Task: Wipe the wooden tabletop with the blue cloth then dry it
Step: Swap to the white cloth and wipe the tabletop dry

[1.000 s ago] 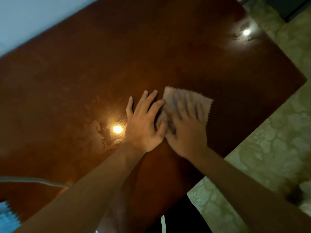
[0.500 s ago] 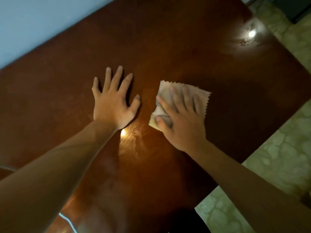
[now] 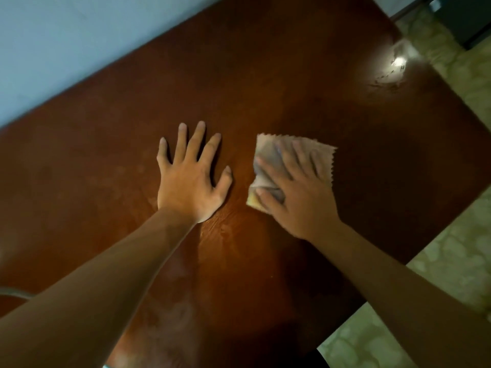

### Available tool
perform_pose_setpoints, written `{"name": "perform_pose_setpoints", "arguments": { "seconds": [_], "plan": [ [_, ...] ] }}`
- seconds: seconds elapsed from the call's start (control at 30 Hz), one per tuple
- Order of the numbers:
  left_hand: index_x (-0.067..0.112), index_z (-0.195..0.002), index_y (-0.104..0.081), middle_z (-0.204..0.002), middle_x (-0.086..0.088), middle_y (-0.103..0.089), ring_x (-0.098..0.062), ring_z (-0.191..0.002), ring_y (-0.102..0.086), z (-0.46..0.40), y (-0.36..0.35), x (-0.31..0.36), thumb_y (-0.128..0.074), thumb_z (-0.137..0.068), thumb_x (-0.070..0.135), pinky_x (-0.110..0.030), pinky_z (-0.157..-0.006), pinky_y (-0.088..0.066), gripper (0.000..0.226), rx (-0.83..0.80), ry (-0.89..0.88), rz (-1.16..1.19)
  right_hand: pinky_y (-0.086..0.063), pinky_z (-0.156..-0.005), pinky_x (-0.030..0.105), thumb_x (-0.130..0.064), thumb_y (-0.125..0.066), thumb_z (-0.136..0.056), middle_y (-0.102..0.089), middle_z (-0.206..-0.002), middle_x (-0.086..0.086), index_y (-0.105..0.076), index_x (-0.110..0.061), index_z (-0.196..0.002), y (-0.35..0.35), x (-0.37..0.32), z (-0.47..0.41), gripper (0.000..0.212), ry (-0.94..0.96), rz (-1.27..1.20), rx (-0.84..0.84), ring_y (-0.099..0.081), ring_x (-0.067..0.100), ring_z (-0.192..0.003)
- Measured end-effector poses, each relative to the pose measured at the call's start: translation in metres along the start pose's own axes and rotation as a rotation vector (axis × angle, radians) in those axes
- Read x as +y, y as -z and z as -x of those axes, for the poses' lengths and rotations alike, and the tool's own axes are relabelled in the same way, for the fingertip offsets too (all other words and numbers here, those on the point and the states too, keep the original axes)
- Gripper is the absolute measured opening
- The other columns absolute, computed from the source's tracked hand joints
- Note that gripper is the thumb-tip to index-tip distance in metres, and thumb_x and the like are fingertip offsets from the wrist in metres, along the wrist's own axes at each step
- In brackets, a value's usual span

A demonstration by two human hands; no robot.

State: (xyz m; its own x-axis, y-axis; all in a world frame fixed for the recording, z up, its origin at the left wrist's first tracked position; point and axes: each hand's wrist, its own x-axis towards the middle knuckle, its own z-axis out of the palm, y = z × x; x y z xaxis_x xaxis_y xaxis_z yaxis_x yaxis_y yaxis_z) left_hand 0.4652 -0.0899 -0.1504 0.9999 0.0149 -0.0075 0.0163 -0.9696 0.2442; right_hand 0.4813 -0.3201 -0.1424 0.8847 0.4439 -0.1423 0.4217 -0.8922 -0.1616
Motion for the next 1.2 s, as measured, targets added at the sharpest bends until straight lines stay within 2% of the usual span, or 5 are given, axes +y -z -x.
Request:
{"name": "perform_pose_setpoints", "arguments": {
  "seconds": [0.17,0.4,0.6,1.0,1.2],
  "plan": [
    [0.026,-0.154,-0.031,-0.165,-0.006,-0.023,-0.033,-0.154,-0.008,0.0,-0.004,-0.002,-0.033,-0.098,0.059,-0.064,-0.119,-0.006,0.065,0.027,-0.002,-0.006,-0.013,-0.125,0.057,-0.066,-0.018,-0.099,-0.022,-0.169,0.013,-0.018,-0.034,-0.162,0.015,0.034,-0.05,0.07,-0.268,0.047,0.015,-0.015,0.039,-0.156],
    [0.025,-0.152,-0.035,-0.165,-0.006,-0.025,-0.032,-0.154,-0.011,0.0,-0.005,-0.002,-0.036,-0.097,0.058,-0.063,-0.119,-0.008,0.065,0.048,-0.006,-0.001,-0.018,-0.124,0.055,-0.064,-0.033,-0.098,-0.031,-0.166,0.009,-0.035,-0.034,-0.157,-0.002,-0.018,-0.025,0.067,0.041,0.052,0.035,-0.022,0.035,-0.155],
    [0.025,-0.153,-0.033,-0.165,-0.006,-0.023,-0.032,-0.154,-0.008,0.0,-0.004,-0.001,-0.033,-0.098,0.059,-0.06,-0.121,-0.001,0.065,0.036,0.0,0.02,-0.012,-0.124,0.057,-0.063,-0.02,-0.098,-0.022,-0.169,0.012,-0.019,-0.031,-0.162,0.014,0.018,-0.072,0.071,-0.264,0.046,0.045,-0.015,0.039,-0.156],
    [0.024,-0.154,-0.032,-0.166,-0.008,-0.021,-0.034,-0.154,-0.006,0.0,-0.001,0.001,-0.034,-0.097,0.059,-0.06,-0.121,0.003,0.067,0.006,-0.004,0.025,-0.014,-0.125,0.057,-0.063,-0.009,-0.093,-0.018,-0.169,0.016,-0.02,-0.026,-0.161,0.031,0.022,-0.11,0.078,-0.28,0.07,0.016,-0.014,0.04,-0.155],
    [0.022,-0.153,-0.033,-0.164,-0.009,-0.025,-0.034,-0.154,-0.009,-0.001,-0.002,0.001,-0.033,-0.095,0.062,-0.063,-0.12,-0.004,0.07,0.001,-0.007,-0.003,-0.013,-0.126,0.056,-0.068,-0.026,-0.096,-0.024,-0.168,0.015,-0.027,-0.025,-0.161,0.011,-0.029,-0.092,0.078,0.056,0.151,-0.014,-0.017,0.038,-0.156]
  ]
}}
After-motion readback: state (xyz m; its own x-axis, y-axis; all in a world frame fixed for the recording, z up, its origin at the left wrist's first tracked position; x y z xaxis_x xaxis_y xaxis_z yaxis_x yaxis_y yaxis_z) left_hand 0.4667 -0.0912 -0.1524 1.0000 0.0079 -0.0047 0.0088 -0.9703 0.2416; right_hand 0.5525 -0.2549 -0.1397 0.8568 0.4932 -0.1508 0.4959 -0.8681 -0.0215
